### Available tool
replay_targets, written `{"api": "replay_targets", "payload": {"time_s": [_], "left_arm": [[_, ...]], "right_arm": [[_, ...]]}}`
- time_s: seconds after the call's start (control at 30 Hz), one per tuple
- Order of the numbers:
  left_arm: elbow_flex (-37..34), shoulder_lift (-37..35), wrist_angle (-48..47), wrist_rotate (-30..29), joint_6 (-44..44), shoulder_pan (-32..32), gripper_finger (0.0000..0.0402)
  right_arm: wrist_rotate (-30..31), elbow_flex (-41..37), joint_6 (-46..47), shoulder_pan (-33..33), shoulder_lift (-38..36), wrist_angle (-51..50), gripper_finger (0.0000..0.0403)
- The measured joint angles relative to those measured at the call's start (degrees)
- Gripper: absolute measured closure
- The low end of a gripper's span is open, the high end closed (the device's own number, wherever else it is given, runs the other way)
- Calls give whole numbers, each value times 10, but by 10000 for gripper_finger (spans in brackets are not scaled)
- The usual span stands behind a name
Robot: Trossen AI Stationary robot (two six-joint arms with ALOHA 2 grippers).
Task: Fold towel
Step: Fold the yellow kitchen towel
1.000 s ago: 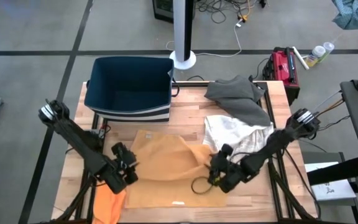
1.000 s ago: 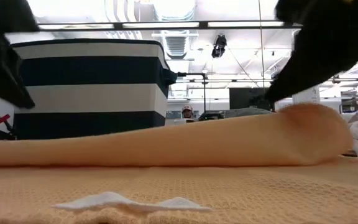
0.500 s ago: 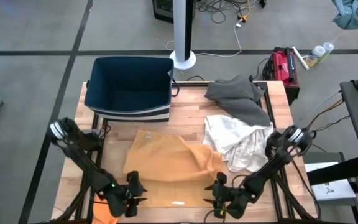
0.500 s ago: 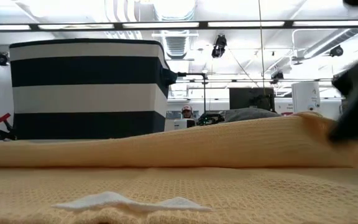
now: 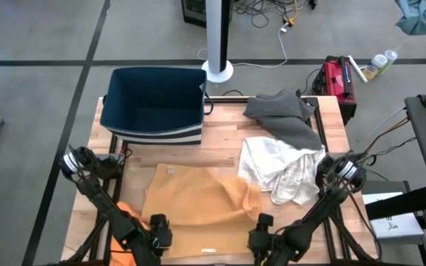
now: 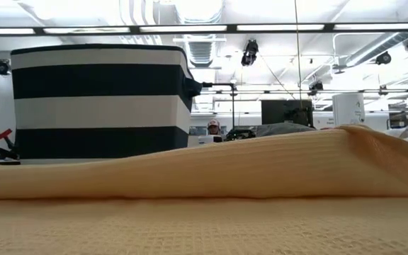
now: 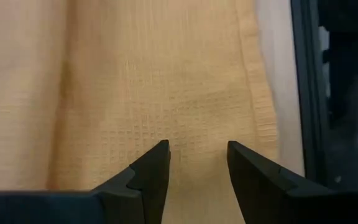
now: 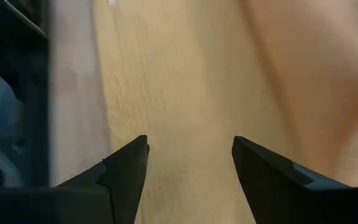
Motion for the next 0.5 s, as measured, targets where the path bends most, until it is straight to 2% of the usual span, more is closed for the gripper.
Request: {"api": "replay_targets", "payload": {"time_s": [0.17,0.27,0.37,0.5], "left_arm": [[35,-61,-149,-63,-8,1,248],[38,-122,-214,-146,-51,3,248],[17,-192,-311,-224,-154,20,243],[-39,-276,-411,-262,-345,63,225]], "right_arm": [[79,41,12,-13,-32,-91,167],[106,41,29,-36,-68,-143,160],[116,26,42,-64,-100,-183,154],[118,13,23,-94,-131,-182,149]]}}
